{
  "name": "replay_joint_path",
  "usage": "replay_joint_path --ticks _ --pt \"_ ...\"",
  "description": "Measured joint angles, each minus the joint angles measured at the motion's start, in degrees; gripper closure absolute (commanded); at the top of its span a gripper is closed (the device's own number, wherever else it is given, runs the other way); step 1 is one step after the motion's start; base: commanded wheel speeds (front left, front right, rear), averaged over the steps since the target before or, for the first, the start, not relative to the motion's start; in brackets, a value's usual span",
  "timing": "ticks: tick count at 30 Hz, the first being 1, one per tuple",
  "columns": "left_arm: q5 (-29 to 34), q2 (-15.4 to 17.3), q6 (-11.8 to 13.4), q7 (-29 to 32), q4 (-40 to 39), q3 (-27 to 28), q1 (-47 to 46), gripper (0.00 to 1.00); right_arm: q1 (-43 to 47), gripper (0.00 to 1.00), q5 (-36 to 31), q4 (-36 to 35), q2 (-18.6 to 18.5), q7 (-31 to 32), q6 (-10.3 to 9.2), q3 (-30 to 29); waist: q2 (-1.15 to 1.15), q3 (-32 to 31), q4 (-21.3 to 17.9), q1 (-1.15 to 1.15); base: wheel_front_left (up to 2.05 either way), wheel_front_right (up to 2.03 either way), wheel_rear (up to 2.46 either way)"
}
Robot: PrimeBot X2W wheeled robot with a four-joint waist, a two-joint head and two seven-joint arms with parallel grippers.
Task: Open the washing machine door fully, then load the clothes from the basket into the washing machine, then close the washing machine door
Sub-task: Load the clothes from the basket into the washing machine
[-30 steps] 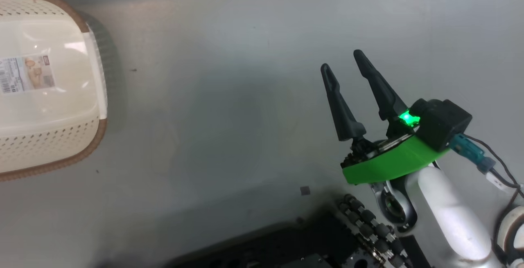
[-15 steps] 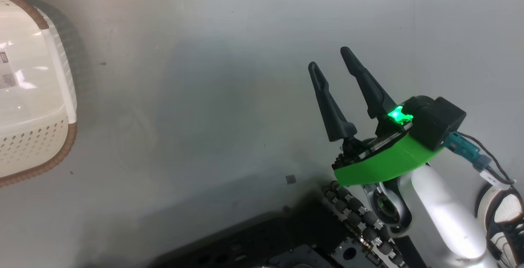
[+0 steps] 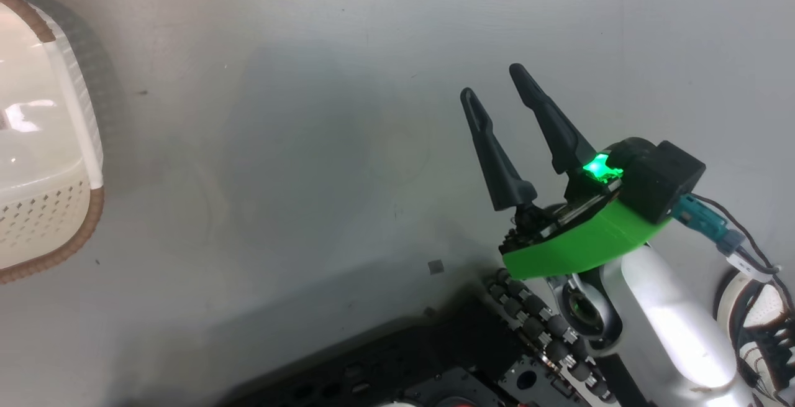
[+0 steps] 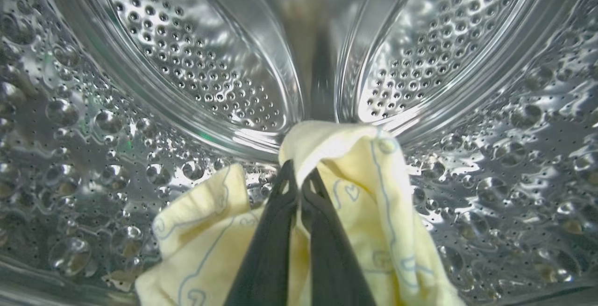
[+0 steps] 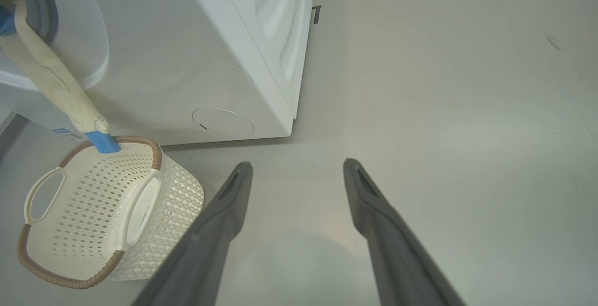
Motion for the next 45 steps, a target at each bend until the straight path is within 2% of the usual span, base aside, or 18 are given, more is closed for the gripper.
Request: replay_joint_path --ticks 3,4,14,22,34,45 --pt "-0.90 0.03 0.00 0.73 -0.38 -2.11 0.93 1.00 -0.01 0.00 0.00 0.01 0.00 0.00 0.00 0.00 0.00 -0.04 0.17 0.00 0.00 0.00 0.00" --pt "-1.37 0.01 -0.01 1.19 -0.34 -2.38 0.94 0.00 -0.02 0.00 0.00 0.02 0.00 0.00 0.00 0.01 0.00 -0.08 0.18 0.00 0.00 0.00 0.00" --pt "-4.43 0.15 -0.01 0.86 -0.51 -6.06 1.16 0.00 -0.56 0.00 -0.01 0.44 0.00 0.00 0.00 -0.51 0.00 -1.28 0.78 0.00 0.00 0.00 0.00" --pt "-8.47 0.03 -0.01 -2.04 -2.54 -8.79 4.60 0.00 -0.59 0.00 -1.14 1.24 0.00 0.00 0.00 -1.81 0.00 -3.83 2.06 0.00 0.00 0.00 0.00" --pt "-17.78 -2.19 -0.01 -8.73 -5.28 -12.07 19.11 0.00 -0.59 0.00 -5.52 4.38 -0.01 0.00 0.00 -5.00 0.01 -12.55 5.87 0.00 0.00 0.00 0.00" --pt "-21.58 -3.76 -0.01 -12.68 -10.42 -15.13 38.10 0.00 3.47 0.00 -7.57 8.22 -0.03 0.00 0.00 -6.55 0.01 -24.60 10.29 -0.01 0.00 0.00 0.00"
